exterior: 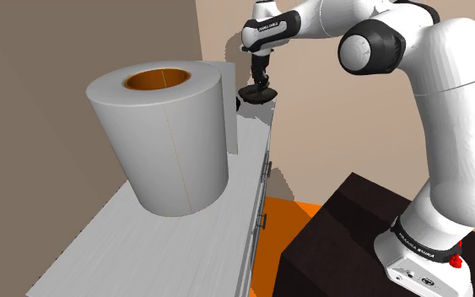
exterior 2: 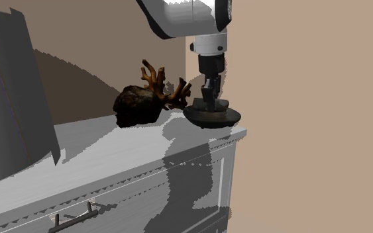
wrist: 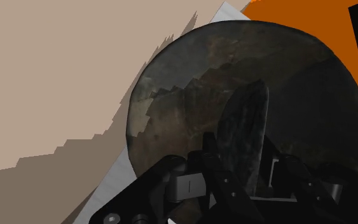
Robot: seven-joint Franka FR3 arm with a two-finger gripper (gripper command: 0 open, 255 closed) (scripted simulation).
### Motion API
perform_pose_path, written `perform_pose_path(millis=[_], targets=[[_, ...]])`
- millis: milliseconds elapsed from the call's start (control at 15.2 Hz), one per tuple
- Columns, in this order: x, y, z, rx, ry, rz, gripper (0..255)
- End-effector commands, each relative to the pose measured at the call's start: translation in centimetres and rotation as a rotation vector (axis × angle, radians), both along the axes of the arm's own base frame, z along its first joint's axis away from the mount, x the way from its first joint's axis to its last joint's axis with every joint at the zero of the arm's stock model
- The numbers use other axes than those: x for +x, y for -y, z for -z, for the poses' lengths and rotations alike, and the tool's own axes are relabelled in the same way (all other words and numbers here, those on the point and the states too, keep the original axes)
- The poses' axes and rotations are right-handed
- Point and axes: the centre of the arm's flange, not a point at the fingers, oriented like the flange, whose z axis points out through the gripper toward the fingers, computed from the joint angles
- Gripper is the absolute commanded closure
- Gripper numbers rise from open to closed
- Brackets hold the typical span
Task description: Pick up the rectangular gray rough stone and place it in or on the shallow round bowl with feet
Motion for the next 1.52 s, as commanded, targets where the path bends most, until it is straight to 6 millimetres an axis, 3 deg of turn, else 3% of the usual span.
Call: perform_pose_path(millis=[0, 264, 330, 660, 924, 1452], targets=[[0.0, 0.0, 0.0, 0.0, 0.001, 0.0, 255], [0.0, 0.0, 0.0, 0.0, 0.001, 0.0, 255], [0.0, 0.0, 0.0, 0.0, 0.001, 0.0, 0], [0.0, 0.0, 0.0, 0.0, 0.001, 0.0, 0], [-0.6, -0.4, -4.9, 0.0, 0.001, 0.0, 0], [-0.6, -0.4, -4.9, 0.0, 0.001, 0.0, 0]])
